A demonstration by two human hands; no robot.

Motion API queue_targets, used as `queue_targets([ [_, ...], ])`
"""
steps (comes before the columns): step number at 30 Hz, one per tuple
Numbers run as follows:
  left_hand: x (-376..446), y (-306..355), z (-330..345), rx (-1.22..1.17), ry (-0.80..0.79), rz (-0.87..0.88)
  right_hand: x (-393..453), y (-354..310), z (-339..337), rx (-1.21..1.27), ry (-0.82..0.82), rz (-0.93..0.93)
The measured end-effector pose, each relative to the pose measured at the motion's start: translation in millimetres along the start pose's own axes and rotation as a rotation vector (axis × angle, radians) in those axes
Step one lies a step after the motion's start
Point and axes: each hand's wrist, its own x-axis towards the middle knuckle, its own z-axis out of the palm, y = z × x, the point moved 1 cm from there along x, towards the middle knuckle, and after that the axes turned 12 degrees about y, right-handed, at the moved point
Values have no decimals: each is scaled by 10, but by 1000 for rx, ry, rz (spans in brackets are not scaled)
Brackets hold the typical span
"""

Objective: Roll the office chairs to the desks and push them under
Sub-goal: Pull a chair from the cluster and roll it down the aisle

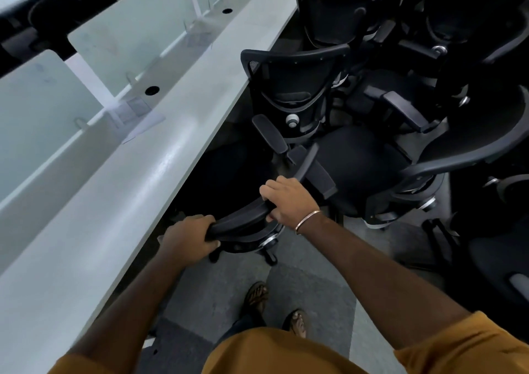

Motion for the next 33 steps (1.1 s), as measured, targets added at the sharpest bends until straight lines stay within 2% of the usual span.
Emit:
queue_targets([
  [3, -91, 243, 105, 11, 136, -11, -86, -131, 23, 30, -12, -4],
  [5, -175, 288, 144, 24, 207, -19, -56, -77, -19, 6, -100, -6],
  [8, -263, 313, 165, 22, 220, -14, 9, 101, -121, -171, -245, -3],
  [11, -349, 355, 180, 25, 233, 0, -56, 83, -120, -262, -282, 67],
  [25, -1164, -371, 345, 14, 240, 138, -921, -1171, 162, -285, -162, 277],
  [33, -1809, -356, 518, -2, 271, 255, -1680, -1708, 220, -317, -33, 377],
])
